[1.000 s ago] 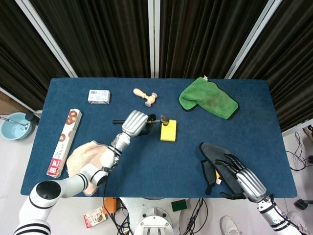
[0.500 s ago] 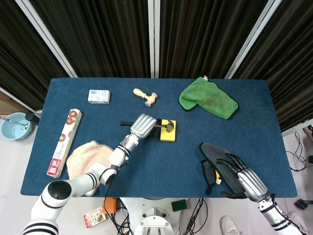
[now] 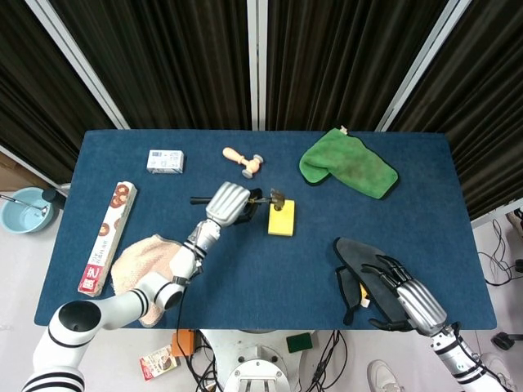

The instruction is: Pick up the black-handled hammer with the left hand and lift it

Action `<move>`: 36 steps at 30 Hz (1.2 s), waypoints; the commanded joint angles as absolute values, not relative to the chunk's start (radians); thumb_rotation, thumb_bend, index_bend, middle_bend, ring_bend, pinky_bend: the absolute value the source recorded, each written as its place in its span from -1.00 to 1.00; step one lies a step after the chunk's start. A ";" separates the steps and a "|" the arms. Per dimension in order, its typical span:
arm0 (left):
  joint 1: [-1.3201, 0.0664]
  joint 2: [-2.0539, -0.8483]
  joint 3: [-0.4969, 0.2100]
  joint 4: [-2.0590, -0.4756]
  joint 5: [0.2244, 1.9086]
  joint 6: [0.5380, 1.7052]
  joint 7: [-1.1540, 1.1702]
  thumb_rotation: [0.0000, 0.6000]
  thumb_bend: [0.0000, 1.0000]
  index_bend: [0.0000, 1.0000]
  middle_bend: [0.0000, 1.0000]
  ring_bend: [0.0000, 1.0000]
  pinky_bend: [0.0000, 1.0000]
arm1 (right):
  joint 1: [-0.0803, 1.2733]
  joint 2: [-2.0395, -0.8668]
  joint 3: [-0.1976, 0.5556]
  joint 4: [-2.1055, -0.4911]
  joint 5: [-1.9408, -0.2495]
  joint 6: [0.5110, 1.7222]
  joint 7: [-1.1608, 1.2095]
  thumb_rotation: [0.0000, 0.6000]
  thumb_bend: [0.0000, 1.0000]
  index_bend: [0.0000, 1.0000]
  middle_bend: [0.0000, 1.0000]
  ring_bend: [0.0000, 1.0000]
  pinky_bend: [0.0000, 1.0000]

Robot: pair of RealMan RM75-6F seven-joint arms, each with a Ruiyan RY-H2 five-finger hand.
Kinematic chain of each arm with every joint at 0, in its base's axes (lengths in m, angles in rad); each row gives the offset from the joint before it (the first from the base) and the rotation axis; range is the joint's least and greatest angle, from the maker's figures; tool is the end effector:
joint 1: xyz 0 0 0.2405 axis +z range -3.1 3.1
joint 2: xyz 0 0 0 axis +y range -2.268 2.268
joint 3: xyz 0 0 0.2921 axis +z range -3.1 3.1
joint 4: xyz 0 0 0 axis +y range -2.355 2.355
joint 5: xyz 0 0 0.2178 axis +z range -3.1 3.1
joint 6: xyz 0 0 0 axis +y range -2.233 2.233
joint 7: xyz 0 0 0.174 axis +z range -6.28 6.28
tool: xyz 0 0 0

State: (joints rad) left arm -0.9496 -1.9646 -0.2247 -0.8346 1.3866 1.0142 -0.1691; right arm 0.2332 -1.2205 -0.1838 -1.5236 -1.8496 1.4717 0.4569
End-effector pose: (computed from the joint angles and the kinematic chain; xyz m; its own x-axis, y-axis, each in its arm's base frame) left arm -0.0873 0.4462 -0.1195 0.2384 0.1683 0.9565 0.8431 -0.5247 -0.1178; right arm -0.2937 -0.1935 0.0808 0.0455 -0.3692 0.9282 -0.9306 -0.3536 -0.0951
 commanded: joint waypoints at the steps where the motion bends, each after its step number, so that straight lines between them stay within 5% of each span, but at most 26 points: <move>1: -0.953 -2.009 -0.202 -0.769 1.396 0.994 -0.168 1.00 0.70 0.79 0.83 0.80 1.00 | 0.233 -1.220 -0.184 -1.524 -1.847 1.470 0.457 1.00 -0.80 -0.75 -0.61 -1.00 -0.87; 10: -0.964 -2.085 -0.161 -0.632 1.441 0.997 -0.182 1.00 0.71 0.80 0.83 0.80 1.00 | 0.229 -1.216 -0.184 -1.526 -1.845 1.473 0.457 1.00 -0.80 -0.75 -0.61 -1.00 -0.87; 18: -0.939 -1.974 -0.224 -0.803 1.433 1.105 -0.244 1.00 0.71 0.80 0.83 0.81 1.00 | 0.222 -1.213 -0.182 -1.527 -1.855 1.495 0.456 1.00 -0.80 -0.75 -0.61 -1.00 -0.87; 27: -0.864 -1.902 -0.225 -0.855 1.349 1.052 -0.203 1.00 0.72 0.78 0.81 0.77 1.00 | 0.223 -1.218 -0.184 -1.519 -1.858 1.490 0.464 1.00 -0.80 -0.75 -0.61 -1.00 -0.87; 36: -0.842 -1.956 -0.195 -0.715 1.322 0.983 -0.144 1.00 0.66 0.46 0.51 0.43 0.81 | 0.227 -1.219 -0.184 -1.526 -1.858 1.481 0.455 1.00 -0.80 -0.75 -0.61 -1.00 -0.87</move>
